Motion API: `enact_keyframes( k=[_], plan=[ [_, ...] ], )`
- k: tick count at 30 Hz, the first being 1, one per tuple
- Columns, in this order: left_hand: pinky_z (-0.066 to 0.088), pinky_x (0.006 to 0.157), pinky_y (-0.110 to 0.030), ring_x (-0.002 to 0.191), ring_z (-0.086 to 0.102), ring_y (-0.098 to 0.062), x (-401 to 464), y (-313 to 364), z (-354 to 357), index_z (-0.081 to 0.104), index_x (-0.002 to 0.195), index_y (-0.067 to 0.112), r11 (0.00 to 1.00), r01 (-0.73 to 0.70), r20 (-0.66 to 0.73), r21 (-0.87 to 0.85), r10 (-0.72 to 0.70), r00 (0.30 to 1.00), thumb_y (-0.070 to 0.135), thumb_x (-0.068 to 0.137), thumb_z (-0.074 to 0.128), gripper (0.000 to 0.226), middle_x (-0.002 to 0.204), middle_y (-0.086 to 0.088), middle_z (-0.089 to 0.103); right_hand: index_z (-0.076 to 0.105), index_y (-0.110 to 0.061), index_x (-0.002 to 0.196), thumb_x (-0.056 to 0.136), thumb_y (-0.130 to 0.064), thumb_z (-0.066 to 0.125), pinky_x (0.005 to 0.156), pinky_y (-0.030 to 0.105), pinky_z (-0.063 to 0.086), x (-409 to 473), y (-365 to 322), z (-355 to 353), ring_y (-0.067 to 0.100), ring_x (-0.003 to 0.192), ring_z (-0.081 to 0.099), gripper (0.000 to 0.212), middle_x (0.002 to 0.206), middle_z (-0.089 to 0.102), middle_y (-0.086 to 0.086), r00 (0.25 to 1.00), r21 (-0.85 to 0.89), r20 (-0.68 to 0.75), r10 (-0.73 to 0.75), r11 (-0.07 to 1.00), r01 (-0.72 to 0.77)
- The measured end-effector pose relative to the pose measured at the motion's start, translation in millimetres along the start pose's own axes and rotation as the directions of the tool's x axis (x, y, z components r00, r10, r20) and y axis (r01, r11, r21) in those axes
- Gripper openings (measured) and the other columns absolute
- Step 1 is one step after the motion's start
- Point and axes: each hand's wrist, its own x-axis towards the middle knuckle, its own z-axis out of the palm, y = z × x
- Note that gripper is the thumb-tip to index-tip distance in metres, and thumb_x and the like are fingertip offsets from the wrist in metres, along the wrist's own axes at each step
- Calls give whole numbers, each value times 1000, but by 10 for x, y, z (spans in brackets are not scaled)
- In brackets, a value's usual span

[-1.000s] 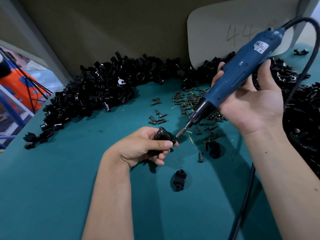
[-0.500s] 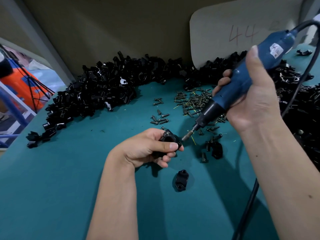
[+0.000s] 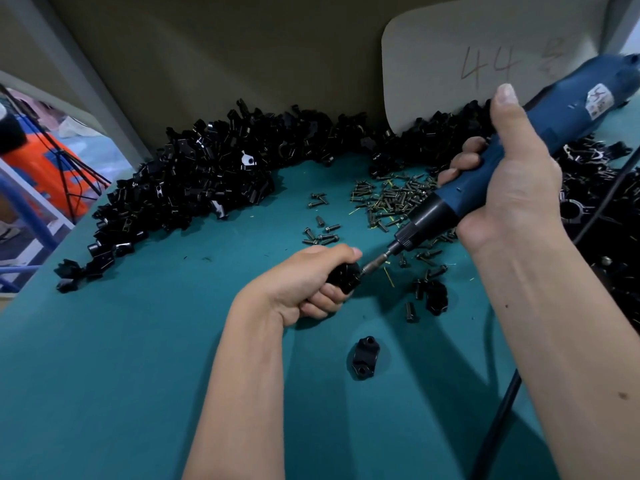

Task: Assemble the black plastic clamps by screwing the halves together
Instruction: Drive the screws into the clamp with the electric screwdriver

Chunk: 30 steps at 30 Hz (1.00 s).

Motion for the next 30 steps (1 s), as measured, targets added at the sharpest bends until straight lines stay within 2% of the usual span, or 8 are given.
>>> enact_keyframes(
  k=[3, 7, 16, 30],
  plan=[
    [15, 36, -12, 39, 19, -6, 18, -5, 9, 36, 69, 21, 999, 10, -2, 48, -10, 1000, 33, 103, 43, 36, 52, 3, 27, 53, -15, 93, 90, -18, 75, 49, 26, 42, -7, -8, 29, 10, 48, 45, 23, 65, 52, -2, 999, -22, -33, -2, 1000, 1],
    [14, 37, -11, 39, 17, -7, 33, -3, 16, 34, 70, 23, 997, 26, 17, 67, -27, 999, 30, 100, 41, 31, 53, 3, 26, 46, -16, 86, 89, -12, 66, 49, 25, 38, -13, -18, 61, 11, 48, 40, 20, 63, 48, -2, 1000, -24, -10, 11, 1000, -11],
    [14, 38, -10, 36, 18, -7, 83, -10, 46, 33, 70, 22, 994, 50, -17, 93, -49, 999, 29, 97, 40, 29, 49, 3, 27, 43, -18, 83, 92, -11, 57, 50, 25, 36, -18, -5, 44, 10, 49, 36, 18, 65, 43, -4, 997, -33, 70, 41, 999, -39],
    [15, 38, -10, 37, 18, -7, 49, -21, 6, 34, 71, 22, 997, 21, -1, 80, -21, 1000, 27, 97, 39, 27, 49, 3, 28, 41, -19, 79, 93, -12, 57, 48, 26, 37, -53, 47, 39, 10, 49, 36, 22, 65, 44, -4, 990, 32, 131, 44, 998, -48]
  ],
)
